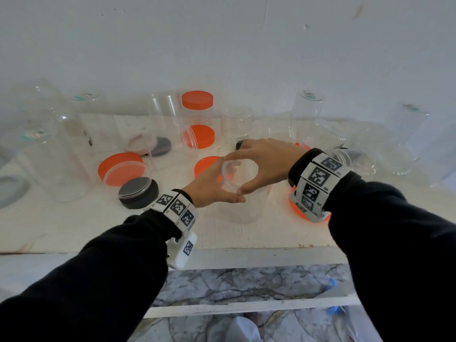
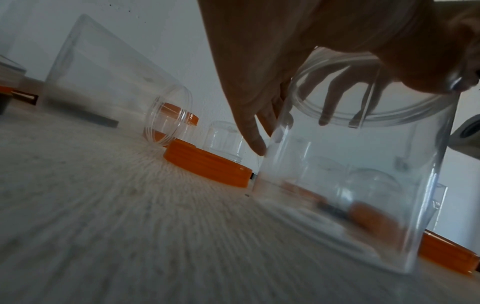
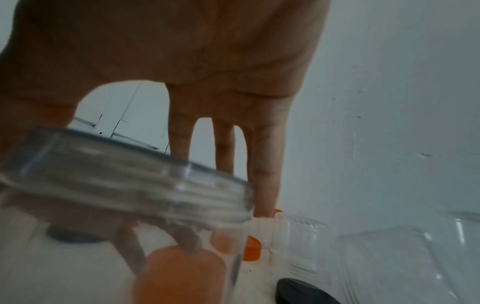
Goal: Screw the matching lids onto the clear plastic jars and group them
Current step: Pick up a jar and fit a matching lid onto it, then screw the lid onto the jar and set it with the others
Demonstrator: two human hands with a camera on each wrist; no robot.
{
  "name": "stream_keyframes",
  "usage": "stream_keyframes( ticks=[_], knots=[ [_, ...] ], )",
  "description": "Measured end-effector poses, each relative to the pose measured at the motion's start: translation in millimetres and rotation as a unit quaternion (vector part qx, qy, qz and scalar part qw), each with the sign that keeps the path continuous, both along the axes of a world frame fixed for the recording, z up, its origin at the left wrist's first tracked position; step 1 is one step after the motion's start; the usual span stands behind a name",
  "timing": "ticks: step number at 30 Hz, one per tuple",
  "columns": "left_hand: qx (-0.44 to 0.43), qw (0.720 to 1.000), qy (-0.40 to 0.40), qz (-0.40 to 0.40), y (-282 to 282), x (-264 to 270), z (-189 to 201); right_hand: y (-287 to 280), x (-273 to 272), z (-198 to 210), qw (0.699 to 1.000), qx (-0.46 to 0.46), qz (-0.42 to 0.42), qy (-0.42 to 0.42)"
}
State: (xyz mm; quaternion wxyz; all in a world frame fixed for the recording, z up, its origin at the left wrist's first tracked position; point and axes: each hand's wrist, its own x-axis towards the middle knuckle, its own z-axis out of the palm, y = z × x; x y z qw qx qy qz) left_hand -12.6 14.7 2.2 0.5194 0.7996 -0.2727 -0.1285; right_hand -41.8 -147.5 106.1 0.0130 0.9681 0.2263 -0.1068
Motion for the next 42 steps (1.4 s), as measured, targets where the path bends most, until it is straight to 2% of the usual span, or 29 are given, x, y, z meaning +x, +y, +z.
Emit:
stream_keyframes(
  ticks=[14,26,30,34,38,42],
  knots=[
    [-0.001,1.0,-0.016,-0.01,0.3,1.1,1.8,0.6,3.8,-5.7,1.0,0.008,0.0,-0.025],
    [0.055,0.997,-0.054,-0.032,16.8,2.7,17.4,0.5,-3.9,-7.6,0.997,0.062,-0.028,-0.033],
    [0.035,0.996,-0.074,0.028,41.7,9.6,36.6,-3.3,2.5,3.0,0.993,0.092,-0.055,-0.05],
    [0.028,0.972,-0.175,0.153,70.7,30.7,46.3,-12.0,14.2,15.1,0.981,0.147,-0.086,-0.088],
    [0.122,0.938,-0.247,0.209,85.3,57.0,49.4,-20.4,32.3,24.5,0.956,0.228,-0.123,-0.14],
    [0.22,0.92,-0.242,0.217,88.5,81.8,45.3,-25.7,61.4,33.1,0.931,0.287,-0.14,-0.174]
  ],
)
